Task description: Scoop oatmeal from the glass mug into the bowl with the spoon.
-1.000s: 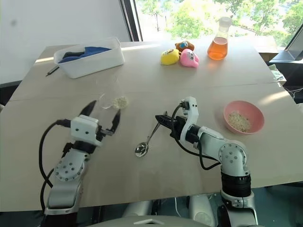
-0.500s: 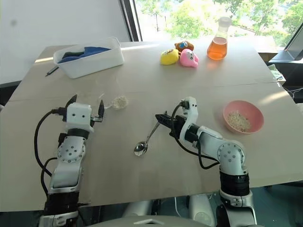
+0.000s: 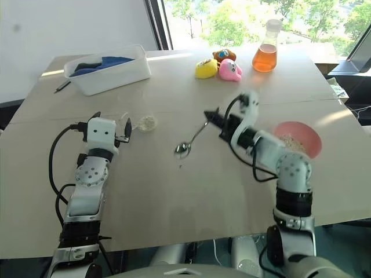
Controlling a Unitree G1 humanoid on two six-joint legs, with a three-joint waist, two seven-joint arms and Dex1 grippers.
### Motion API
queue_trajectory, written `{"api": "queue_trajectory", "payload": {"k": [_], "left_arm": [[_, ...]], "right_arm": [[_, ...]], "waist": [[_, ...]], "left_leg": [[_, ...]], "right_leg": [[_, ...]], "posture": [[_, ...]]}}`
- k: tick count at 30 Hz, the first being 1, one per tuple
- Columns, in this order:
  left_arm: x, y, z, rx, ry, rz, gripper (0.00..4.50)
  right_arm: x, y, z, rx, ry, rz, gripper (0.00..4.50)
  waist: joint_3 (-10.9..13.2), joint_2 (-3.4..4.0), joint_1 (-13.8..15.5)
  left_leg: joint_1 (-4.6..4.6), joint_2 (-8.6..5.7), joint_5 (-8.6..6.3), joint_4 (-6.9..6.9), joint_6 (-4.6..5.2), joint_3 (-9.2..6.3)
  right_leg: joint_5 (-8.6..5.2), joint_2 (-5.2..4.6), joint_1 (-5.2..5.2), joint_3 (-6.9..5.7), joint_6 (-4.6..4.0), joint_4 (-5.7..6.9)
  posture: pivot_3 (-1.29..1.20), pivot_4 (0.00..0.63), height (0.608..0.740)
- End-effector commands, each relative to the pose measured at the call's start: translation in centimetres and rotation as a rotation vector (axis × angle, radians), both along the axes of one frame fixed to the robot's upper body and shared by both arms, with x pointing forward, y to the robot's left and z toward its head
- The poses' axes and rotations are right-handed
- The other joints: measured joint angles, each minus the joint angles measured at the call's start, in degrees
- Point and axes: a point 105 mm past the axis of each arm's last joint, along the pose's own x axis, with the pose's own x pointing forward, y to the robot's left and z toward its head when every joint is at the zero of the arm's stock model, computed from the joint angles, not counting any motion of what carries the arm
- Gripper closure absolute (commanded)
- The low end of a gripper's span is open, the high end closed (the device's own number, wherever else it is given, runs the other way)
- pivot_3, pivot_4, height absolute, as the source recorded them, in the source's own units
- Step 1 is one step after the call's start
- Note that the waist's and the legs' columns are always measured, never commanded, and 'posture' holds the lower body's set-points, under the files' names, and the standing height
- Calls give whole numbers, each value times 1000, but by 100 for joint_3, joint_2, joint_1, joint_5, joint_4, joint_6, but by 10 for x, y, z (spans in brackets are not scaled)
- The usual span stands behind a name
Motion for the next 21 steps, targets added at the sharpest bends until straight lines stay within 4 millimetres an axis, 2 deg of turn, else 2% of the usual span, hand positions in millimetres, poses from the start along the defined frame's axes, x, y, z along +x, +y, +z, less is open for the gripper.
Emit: {"api": "queue_trajectory", "payload": {"k": [1, 5, 6, 7, 9, 21], "left_arm": [[3, 3, 7, -10, -18, 8, 313], [6, 5, 4, -36, -5, 20, 313], [7, 5, 4, -41, -4, 25, 923], [7, 5, 5, -43, -5, 27, 1185], [9, 3, 6, -43, -7, 29, 2108], [17, 5, 5, -57, -6, 37, 2108]], "right_arm": [[10, -8, 42, 76, -90, -24, 4500], [13, -5, 60, 94, -119, -23, 4500], [13, -4, 61, 98, -120, -19, 4500], [12, -2, 62, 99, -120, -14, 4500], [11, 1, 60, 98, -116, -7, 4500], [13, 1, 53, 88, -105, -17, 4500]], "waist": [[0, 0, -1], [0, 1, -15], [0, 1, -16], [0, 0, -17], [0, 0, -17], [0, 0, -20]], "left_leg": [[0, 0, 0, 0, 0, 0], [-2, 1, 0, -1, 0, 0], [-3, 1, 0, -1, 0, -1], [-4, 1, 0, -1, 0, 0], [-6, 2, 0, 0, 0, 0], [-6, 1, 1, 0, 0, 0]], "right_leg": [[0, 1, -1, 0, 0, 3], [0, 4, -3, 0, 0, 3], [0, 3, -3, 0, 0, 2], [0, 2, -3, 0, 0, 1], [0, -2, -3, 2, 0, 1], [0, -2, -3, 1, 0, 1]], "posture": [[0, 150, 740], [0, 150, 740], [0, 150, 740], [0, 150, 740], [0, 150, 740], [0, 150, 740]]}}
